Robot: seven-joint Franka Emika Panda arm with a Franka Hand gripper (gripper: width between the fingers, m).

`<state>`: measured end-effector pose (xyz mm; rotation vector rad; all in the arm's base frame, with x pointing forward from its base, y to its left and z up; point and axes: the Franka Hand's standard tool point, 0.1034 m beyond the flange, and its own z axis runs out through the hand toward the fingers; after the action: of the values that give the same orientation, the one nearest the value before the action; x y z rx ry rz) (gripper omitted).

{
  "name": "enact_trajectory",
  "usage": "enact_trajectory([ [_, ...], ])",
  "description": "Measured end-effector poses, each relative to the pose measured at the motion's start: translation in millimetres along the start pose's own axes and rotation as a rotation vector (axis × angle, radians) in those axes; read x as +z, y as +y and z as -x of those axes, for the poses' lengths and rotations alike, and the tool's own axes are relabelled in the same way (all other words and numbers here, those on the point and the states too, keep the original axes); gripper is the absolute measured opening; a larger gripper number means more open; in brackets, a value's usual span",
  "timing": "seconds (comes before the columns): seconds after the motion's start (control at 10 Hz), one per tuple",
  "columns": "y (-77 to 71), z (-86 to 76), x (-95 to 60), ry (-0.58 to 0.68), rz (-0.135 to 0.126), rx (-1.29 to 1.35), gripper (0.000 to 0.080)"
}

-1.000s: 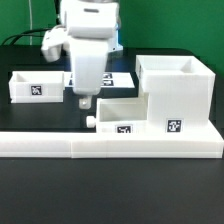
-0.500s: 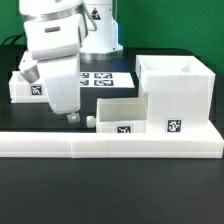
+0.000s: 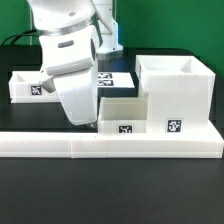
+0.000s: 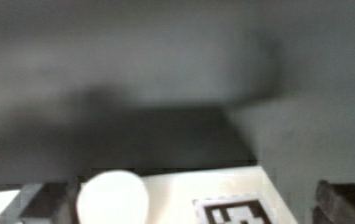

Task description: Assemble drawer

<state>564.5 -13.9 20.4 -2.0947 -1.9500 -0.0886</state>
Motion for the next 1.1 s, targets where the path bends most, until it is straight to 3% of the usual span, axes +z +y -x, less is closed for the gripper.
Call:
enact_trajectory([
  [0.1, 1.7, -9.5, 0.8, -0.003, 0.006, 0.007, 0.0649],
  [0.4, 0.6, -11.2, 2.5, -0.047, 0.001, 0.047, 0.0649],
  [0.7, 0.5, -11.5, 1.0, -0.076, -0.021, 0.051, 0.0649],
  [0.9, -0.4, -10.5, 2.0, -0.076, -0.024, 0.052, 0.0649],
  [1.1, 5.2, -0.5, -3.7, -0.066, -0.028, -0.151, 0.0649],
])
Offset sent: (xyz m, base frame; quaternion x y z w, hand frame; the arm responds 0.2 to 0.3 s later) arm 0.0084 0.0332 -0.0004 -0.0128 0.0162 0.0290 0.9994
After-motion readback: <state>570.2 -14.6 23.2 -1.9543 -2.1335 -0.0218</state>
